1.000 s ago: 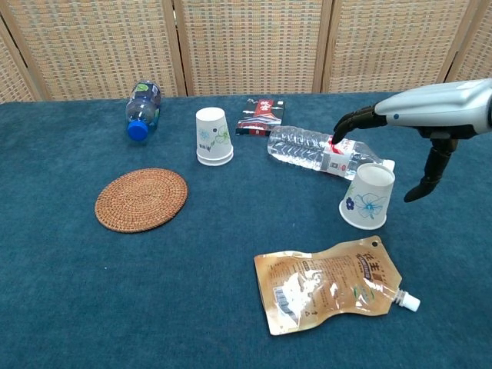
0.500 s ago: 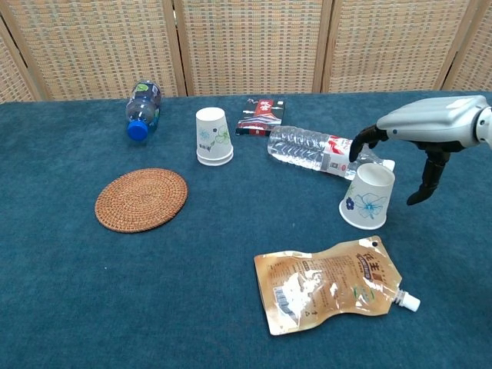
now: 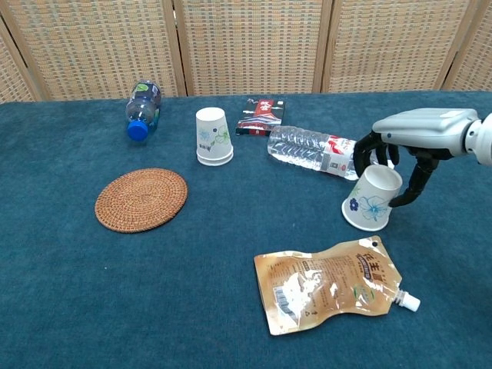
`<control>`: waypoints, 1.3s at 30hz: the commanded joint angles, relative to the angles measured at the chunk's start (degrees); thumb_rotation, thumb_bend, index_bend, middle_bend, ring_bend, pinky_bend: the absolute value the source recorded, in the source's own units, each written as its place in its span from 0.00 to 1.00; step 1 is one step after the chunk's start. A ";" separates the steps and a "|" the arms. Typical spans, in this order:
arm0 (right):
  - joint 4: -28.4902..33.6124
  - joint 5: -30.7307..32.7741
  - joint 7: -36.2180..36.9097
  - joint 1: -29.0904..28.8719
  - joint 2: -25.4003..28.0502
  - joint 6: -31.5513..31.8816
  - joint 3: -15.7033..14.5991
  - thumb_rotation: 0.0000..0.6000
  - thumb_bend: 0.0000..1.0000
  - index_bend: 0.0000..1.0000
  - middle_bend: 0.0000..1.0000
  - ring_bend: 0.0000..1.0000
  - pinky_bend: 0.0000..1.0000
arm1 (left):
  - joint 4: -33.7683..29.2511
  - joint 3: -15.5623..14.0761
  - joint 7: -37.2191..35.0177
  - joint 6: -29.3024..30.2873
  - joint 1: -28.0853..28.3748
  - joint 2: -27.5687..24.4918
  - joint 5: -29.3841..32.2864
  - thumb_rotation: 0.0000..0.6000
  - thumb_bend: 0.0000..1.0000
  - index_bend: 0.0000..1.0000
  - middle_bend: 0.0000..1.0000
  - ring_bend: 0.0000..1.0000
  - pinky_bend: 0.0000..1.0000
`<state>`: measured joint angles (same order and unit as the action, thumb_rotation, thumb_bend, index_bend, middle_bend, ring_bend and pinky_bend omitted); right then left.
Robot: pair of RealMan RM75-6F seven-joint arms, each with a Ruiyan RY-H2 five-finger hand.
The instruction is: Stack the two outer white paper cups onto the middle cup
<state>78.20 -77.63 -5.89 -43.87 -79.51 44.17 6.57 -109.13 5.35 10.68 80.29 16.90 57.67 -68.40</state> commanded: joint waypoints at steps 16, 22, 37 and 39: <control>12.66 9.60 -6.27 -7.71 7.76 1.01 11.95 1.00 0.49 0.51 0.53 0.50 0.52 | 0.66 1.70 -2.34 -3.82 0.20 -1.00 1.63 1.00 0.00 0.00 0.00 0.00 0.00; 9.89 24.41 -15.40 -15.34 5.26 -1.80 15.39 1.00 0.51 0.51 0.53 0.50 0.52 | 1.28 2.21 -2.89 -5.61 0.73 -1.10 2.71 1.00 0.00 0.00 0.00 0.00 0.00; -7.34 56.03 -36.29 -38.19 -8.67 -1.54 13.45 1.00 0.52 0.50 0.52 0.50 0.52 | 3.49 3.37 -2.06 -10.95 3.16 -0.32 7.09 1.00 0.00 0.00 0.00 0.00 0.00; -9.53 58.26 -37.50 -39.81 -9.95 -2.13 13.06 1.00 0.52 0.50 0.52 0.50 0.52 | 3.68 3.47 -1.99 -11.24 3.29 -0.26 7.54 1.00 0.00 0.00 0.00 0.00 0.00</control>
<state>70.35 -21.02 -42.04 -82.38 -88.08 42.48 20.18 -105.53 8.77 8.65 69.14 20.12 57.36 -60.99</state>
